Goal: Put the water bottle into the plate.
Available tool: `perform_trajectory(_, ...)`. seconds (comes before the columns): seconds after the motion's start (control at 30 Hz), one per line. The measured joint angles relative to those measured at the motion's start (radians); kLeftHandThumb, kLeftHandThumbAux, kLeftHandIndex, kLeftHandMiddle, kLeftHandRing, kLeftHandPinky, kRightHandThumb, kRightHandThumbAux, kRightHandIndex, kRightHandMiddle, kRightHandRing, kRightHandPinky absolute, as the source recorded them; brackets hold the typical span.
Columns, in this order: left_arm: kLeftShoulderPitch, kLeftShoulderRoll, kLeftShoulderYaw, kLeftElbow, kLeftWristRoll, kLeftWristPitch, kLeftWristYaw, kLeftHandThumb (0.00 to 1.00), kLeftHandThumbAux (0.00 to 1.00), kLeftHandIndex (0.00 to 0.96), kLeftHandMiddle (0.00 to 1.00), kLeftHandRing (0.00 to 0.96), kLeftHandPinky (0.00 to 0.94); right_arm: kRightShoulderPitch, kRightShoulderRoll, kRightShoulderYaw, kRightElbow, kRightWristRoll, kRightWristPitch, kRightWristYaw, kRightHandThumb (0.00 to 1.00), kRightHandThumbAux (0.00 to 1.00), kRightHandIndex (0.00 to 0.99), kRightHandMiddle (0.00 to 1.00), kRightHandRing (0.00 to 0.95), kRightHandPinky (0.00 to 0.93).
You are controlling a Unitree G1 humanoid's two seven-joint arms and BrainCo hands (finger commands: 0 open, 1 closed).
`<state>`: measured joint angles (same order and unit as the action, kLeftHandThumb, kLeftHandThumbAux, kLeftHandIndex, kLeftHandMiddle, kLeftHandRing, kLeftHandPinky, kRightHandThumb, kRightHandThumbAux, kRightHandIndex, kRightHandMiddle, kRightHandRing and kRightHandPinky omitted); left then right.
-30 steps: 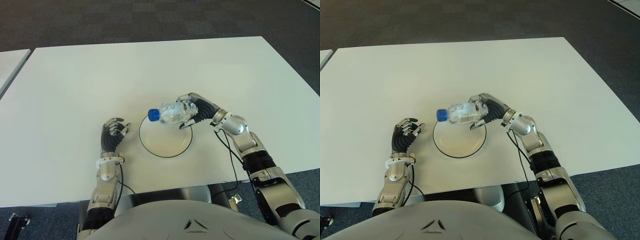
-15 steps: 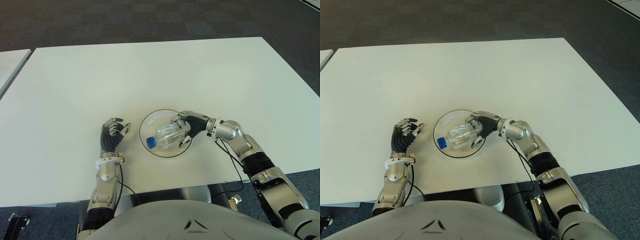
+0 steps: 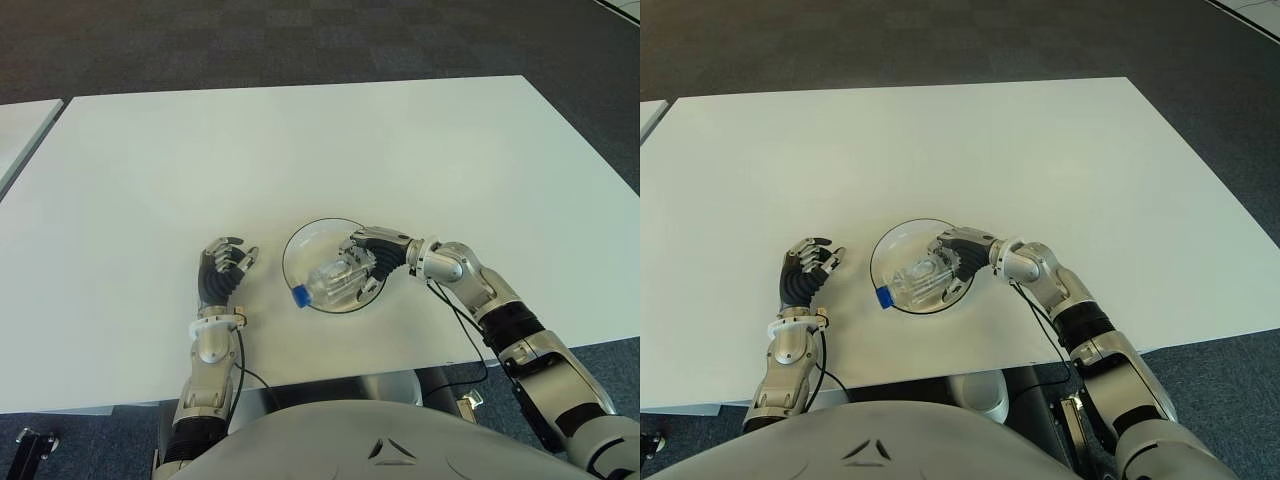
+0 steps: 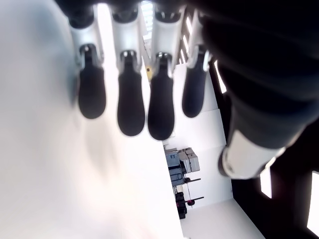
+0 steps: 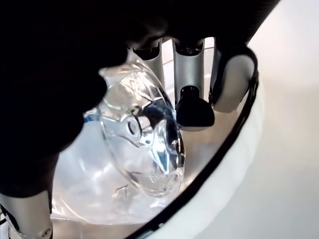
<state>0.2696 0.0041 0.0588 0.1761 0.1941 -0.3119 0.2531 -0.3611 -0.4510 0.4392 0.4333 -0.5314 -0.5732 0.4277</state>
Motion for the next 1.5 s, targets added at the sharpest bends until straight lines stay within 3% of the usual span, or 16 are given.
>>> perform_trajectory(0.27, 0.003, 0.0, 0.0, 0.0, 0.003, -0.01, 0.001, 0.699, 0.719, 0.428, 0.612, 0.612, 0.604, -0.046, -0.001, 0.03, 0.097, -0.059, -0.082, -0.114, 0.698, 0.733, 0.437, 0.861, 0.852, 0.832)
perform_trajectory(0.4, 0.005, 0.0, 0.0, 0.0, 0.003, -0.01, 0.003, 0.699, 0.719, 0.428, 0.613, 0.611, 0.602, -0.066, -0.001, 0.048, 0.132, -0.101, -0.113, -0.186, 0.695, 0.732, 0.436, 0.829, 0.823, 0.77)
perform_trajectory(0.67, 0.009, -0.001, -0.001, -0.005, 0.006, -0.01, 0.007, 0.699, 0.719, 0.429, 0.614, 0.614, 0.608, -0.097, -0.001, 0.08, 0.18, -0.162, -0.153, -0.292, 0.694, 0.73, 0.43, 0.716, 0.721, 0.69)
perform_trajectory(0.83, 0.012, -0.001, 0.0, -0.008, 0.014, -0.01, 0.007, 0.699, 0.718, 0.43, 0.62, 0.618, 0.606, -0.099, 0.002, 0.084, 0.202, -0.168, -0.176, -0.345, 0.697, 0.728, 0.426, 0.66, 0.691, 0.691)
perform_trajectory(1.03, 0.013, -0.001, 0.0, -0.008, 0.022, -0.01, 0.007, 0.7, 0.718, 0.43, 0.62, 0.615, 0.603, -0.097, 0.017, 0.079, 0.234, -0.16, -0.194, -0.391, 0.688, 0.73, 0.411, 0.416, 0.529, 0.57)
perform_trajectory(1.13, 0.013, -0.003, 0.0, -0.009, 0.023, -0.009, 0.007, 0.7, 0.719, 0.43, 0.62, 0.616, 0.607, -0.091, 0.029, 0.072, 0.246, -0.155, -0.199, -0.415, 0.684, 0.731, 0.407, 0.362, 0.485, 0.54)
perform_trajectory(1.5, 0.012, -0.005, -0.001, -0.009, 0.024, -0.009, 0.007, 0.699, 0.719, 0.43, 0.618, 0.617, 0.606, -0.084, 0.065, 0.021, 0.273, -0.133, -0.265, -0.516, 0.697, 0.726, 0.409, 0.367, 0.468, 0.541)
